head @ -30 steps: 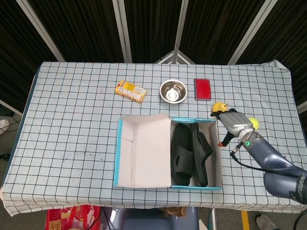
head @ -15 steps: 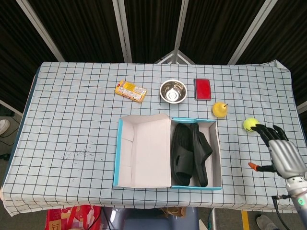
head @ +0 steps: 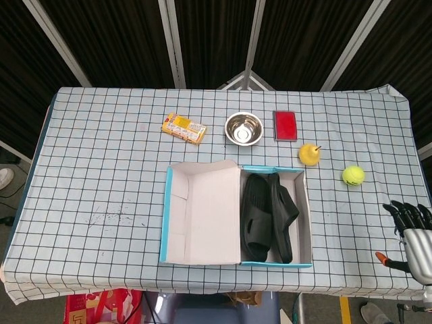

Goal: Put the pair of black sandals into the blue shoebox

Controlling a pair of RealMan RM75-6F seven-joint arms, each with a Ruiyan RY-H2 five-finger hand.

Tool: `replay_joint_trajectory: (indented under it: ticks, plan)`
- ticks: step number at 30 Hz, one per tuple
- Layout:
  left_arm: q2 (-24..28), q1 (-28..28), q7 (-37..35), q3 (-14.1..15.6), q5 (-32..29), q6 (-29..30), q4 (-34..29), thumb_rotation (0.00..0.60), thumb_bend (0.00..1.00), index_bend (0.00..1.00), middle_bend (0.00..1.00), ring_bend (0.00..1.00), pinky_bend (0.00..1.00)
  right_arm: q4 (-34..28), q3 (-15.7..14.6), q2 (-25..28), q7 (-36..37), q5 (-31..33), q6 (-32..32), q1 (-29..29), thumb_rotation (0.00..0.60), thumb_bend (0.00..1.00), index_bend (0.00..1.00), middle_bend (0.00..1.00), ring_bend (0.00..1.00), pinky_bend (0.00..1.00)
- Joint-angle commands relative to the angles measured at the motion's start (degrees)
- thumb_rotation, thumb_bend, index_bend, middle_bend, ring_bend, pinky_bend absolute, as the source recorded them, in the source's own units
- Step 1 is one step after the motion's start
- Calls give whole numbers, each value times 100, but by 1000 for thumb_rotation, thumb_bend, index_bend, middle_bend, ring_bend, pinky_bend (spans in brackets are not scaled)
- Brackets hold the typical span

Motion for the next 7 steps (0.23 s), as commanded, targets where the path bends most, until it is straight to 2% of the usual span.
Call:
replay_joint_trajectory:
  ticks: [1, 7]
  plan:
    - [-6, 0, 26, 14, 27, 5, 3, 600, 504, 166, 33, 0, 88, 119, 143, -107, 39, 23, -35, -119, 600, 68, 170, 139, 89, 0]
    - [-5, -14, 26, 17, -50, -93, -21, 600, 504, 166, 41, 0, 88, 315, 527, -308, -166, 258, 53, -312, 600, 70, 171, 139, 87, 0]
